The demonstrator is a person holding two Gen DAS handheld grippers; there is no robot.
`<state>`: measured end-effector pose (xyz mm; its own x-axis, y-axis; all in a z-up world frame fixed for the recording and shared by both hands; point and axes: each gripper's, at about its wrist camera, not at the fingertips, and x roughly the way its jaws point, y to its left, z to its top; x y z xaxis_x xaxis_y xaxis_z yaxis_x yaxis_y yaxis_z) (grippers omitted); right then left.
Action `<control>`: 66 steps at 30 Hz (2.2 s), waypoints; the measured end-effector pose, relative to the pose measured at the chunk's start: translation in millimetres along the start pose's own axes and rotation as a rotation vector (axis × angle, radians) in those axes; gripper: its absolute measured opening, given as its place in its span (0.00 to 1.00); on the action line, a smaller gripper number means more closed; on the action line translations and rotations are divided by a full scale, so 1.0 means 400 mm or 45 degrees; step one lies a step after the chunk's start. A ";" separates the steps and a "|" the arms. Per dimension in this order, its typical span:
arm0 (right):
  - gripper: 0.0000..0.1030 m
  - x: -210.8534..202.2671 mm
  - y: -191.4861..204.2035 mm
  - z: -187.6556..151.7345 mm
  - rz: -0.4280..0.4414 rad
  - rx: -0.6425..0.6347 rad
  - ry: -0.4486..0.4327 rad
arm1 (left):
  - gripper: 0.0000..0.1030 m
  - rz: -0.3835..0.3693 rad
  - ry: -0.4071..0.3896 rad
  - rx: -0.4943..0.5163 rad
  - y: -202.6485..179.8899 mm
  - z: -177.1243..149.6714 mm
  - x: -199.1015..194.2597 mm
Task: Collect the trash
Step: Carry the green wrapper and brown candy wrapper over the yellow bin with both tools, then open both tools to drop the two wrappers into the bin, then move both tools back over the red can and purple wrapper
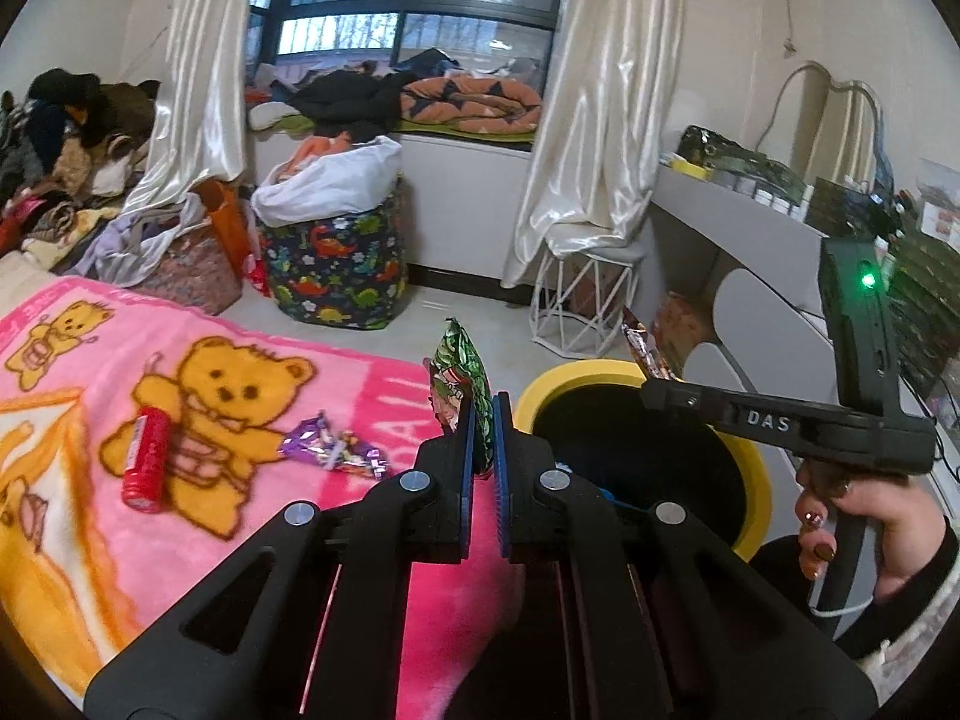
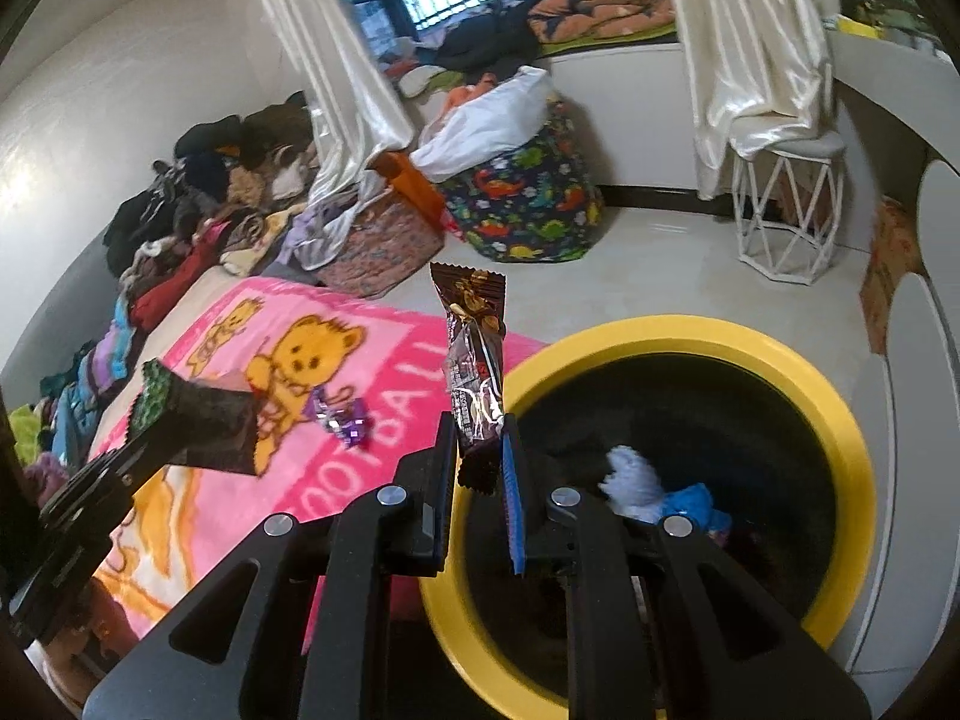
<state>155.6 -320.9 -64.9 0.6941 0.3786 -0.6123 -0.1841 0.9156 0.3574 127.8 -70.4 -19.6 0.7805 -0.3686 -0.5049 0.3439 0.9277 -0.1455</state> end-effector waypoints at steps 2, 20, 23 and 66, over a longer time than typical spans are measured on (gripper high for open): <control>0.14 -0.004 -0.015 -0.001 -0.028 0.009 -0.002 | 0.02 -0.017 0.004 0.016 -0.017 0.001 0.008; 0.14 -0.039 -0.182 -0.018 -0.157 0.184 -0.002 | 0.03 -0.236 0.099 0.165 -0.185 -0.008 0.125; 0.14 -0.040 -0.200 -0.018 -0.164 0.197 0.005 | 0.03 -0.257 0.126 0.184 -0.204 -0.012 0.148; 0.66 -0.092 -0.139 0.015 -0.178 0.089 -0.168 | 0.89 -0.042 0.105 0.148 -0.113 -0.010 0.154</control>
<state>144.6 -386.7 -57.9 0.7953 0.2233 -0.5636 -0.0339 0.9446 0.3264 158.4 -134.8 -47.5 0.7237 -0.3882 -0.5706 0.4306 0.9001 -0.0662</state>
